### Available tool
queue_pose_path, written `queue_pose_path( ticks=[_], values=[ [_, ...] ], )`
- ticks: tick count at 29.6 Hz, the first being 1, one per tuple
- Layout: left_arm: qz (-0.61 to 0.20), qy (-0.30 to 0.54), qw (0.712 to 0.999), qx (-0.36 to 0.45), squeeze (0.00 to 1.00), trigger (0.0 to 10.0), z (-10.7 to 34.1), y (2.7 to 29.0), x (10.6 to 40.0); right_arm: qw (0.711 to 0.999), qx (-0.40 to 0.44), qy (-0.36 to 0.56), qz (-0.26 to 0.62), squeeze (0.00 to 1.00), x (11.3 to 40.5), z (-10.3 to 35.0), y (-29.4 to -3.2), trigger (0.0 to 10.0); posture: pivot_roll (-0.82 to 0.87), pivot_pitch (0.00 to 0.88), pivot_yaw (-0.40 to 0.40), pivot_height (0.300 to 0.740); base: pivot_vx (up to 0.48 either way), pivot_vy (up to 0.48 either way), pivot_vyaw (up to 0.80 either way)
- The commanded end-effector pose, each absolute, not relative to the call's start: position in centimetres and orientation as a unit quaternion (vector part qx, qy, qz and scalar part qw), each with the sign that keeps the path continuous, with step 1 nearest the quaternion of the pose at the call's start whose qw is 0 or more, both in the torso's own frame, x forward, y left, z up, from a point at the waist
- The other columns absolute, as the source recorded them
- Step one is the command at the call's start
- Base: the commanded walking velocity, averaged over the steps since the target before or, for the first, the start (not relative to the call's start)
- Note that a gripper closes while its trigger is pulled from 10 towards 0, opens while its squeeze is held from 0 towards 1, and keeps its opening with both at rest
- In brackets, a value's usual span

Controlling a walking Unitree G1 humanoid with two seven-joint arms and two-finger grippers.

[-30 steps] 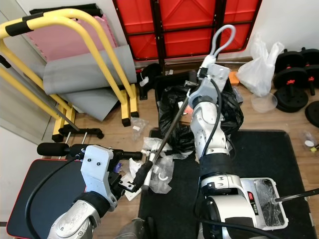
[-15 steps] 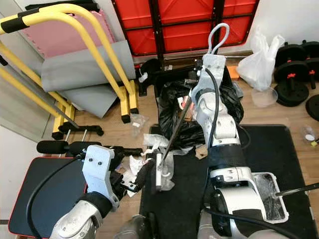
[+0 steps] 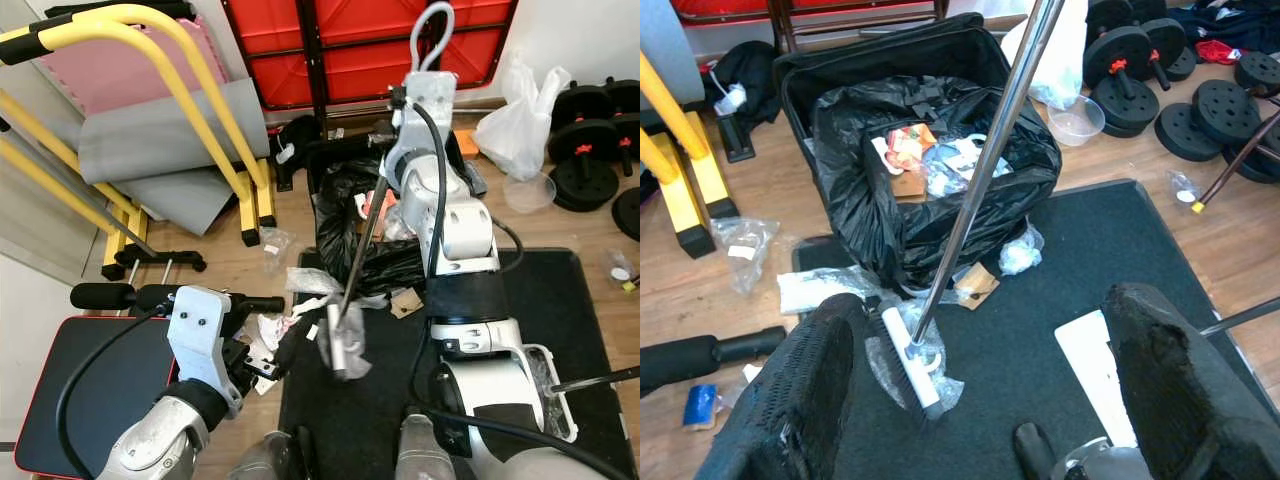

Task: Sweep floor

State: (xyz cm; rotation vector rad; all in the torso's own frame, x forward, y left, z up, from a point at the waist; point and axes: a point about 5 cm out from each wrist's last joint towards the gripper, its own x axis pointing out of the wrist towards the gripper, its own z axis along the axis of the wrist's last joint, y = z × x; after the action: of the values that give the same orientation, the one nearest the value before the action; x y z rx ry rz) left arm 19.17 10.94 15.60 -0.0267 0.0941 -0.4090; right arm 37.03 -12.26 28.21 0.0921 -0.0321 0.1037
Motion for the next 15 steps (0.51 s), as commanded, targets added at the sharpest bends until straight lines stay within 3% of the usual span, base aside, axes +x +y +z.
queue_pose_path(
  ticks=[1,8,15],
  values=[
    [-0.209,0.065,0.976,-0.017,0.0,10.0,15.0,11.0,19.0,0.995,0.05,-0.013,0.081,0.0,36.4,28.1,-11.7,10.0,-0.1,0.293,0.024,0.74,0.0,0.0,0.0],
    [-0.211,0.065,0.975,-0.015,0.0,10.0,15.0,11.0,19.2,0.986,0.075,-0.005,0.151,0.0,35.2,27.1,-10.7,10.0,-0.1,0.284,0.026,0.74,0.0,0.0,0.0],
    [-0.213,0.065,0.975,-0.014,0.0,10.0,14.9,11.0,19.4,0.982,0.078,0.011,0.173,0.0,34.6,26.8,-10.2,10.0,-0.1,0.278,0.022,0.74,0.0,0.0,-0.78]
  ],
)
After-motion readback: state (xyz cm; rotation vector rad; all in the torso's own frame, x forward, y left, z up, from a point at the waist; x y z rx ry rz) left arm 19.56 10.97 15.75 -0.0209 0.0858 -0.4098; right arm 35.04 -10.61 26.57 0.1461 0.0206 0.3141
